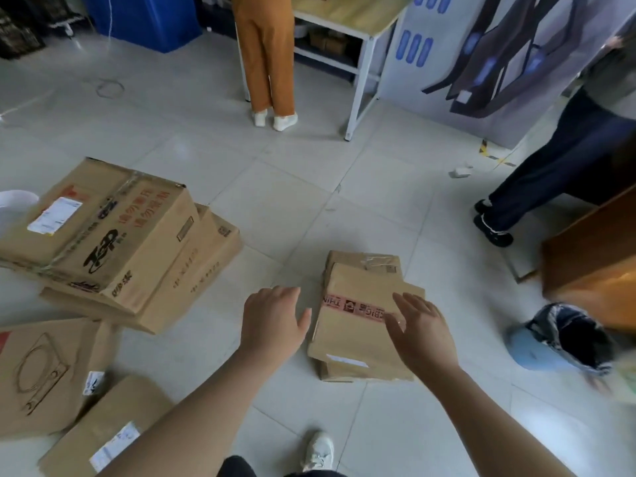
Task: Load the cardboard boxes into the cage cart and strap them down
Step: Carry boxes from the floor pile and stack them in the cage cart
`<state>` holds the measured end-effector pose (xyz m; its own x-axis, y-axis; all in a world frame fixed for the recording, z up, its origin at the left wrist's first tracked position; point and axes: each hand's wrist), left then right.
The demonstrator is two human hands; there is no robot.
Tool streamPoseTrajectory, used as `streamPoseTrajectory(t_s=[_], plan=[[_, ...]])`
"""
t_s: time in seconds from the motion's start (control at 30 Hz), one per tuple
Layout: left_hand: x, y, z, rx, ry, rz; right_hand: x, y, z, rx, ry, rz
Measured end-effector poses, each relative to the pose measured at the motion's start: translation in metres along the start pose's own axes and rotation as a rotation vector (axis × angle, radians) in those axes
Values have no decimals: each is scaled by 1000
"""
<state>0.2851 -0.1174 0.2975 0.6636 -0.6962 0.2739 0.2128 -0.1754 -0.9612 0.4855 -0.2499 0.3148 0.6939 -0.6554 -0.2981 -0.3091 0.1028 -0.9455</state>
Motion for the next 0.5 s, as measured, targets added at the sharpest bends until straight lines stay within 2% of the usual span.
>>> streamPoseTrajectory(t_s=[0.2,0.5], plan=[[33,60,47,-147,55,-7,70,25,32,-8,136,59],[30,157,93,-363,43,-52,131,101,74,-118,278,62]])
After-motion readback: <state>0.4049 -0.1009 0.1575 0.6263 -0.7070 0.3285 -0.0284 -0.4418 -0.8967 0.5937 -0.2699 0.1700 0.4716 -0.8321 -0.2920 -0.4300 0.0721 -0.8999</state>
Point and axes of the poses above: each hand's wrist, its own z-axis towards the middle knuckle, its own y-axis out of the palm, x = y × z, and after that the axes turned 10 degrees about y, right-handed
